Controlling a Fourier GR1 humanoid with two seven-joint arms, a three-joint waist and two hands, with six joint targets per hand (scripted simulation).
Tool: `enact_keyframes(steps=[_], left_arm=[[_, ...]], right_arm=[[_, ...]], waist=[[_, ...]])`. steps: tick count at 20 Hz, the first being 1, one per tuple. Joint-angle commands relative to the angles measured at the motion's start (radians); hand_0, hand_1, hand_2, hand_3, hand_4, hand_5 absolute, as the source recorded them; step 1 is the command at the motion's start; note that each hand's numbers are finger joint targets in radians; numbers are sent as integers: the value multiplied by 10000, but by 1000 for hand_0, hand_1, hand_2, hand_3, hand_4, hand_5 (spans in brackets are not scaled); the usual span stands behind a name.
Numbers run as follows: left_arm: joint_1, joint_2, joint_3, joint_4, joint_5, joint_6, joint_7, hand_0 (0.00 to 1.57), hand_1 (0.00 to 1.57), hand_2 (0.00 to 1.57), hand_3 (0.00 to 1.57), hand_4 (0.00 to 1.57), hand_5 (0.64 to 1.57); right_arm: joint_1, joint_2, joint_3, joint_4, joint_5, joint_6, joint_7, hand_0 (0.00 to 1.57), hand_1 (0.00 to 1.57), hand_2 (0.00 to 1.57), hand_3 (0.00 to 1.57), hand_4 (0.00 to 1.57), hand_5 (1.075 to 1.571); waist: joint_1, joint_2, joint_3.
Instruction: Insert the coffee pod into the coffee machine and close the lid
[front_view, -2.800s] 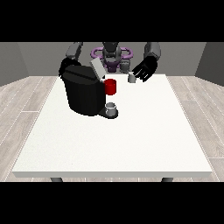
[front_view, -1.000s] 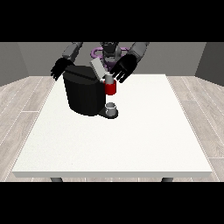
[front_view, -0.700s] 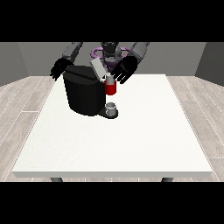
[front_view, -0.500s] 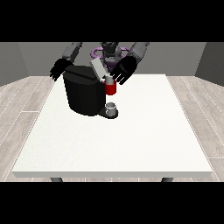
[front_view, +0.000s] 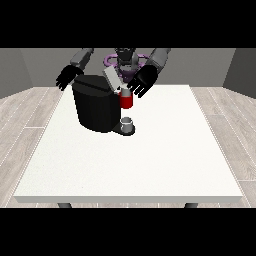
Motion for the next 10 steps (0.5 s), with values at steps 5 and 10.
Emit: enact_keyframes(steps=[5, 10], left_arm=[[-273, 522, -1, 157, -204, -271, -268, 1134, 1134, 1170, 999, 457, 1571], [-414, -158, -330, -242, -418, -105, 68, 1066, 1066, 1116, 945, 380, 1571]], right_arm=[[35, 173, 231, -188, 236, -259, 112, 0, 0, 0, 0, 364, 1571], [-269, 235, -139, 626, 106, -352, -601, 0, 0, 0, 0, 401, 1571]], waist=[[-79, 316, -10], [407, 283, -4]])
